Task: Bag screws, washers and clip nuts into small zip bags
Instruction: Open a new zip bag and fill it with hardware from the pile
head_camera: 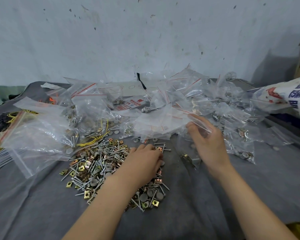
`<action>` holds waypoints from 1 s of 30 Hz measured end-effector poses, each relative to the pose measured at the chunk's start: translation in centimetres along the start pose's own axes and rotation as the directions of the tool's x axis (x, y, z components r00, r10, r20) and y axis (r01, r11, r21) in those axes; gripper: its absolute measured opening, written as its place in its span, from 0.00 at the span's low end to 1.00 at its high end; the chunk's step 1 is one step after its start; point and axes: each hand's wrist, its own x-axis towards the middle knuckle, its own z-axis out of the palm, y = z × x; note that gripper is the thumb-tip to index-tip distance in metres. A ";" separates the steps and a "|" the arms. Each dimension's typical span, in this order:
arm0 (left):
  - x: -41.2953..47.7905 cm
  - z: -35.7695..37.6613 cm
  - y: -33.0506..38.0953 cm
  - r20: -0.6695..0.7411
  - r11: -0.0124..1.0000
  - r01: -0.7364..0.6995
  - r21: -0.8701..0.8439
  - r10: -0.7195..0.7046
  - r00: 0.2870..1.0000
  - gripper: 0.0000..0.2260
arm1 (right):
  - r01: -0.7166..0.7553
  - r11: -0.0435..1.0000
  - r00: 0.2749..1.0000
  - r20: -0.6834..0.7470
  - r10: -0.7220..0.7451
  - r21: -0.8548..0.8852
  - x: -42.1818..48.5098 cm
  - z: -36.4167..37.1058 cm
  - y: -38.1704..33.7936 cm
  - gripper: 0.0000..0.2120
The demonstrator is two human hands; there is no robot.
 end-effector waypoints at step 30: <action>0.1 -4.3 0.4 -0.367 0.725 -0.156 -0.671 -0.141 0.920 0.07 | 0.411 0.785 0.910 0.154 -0.386 -0.464 -2.1 4.8 2.1 0.28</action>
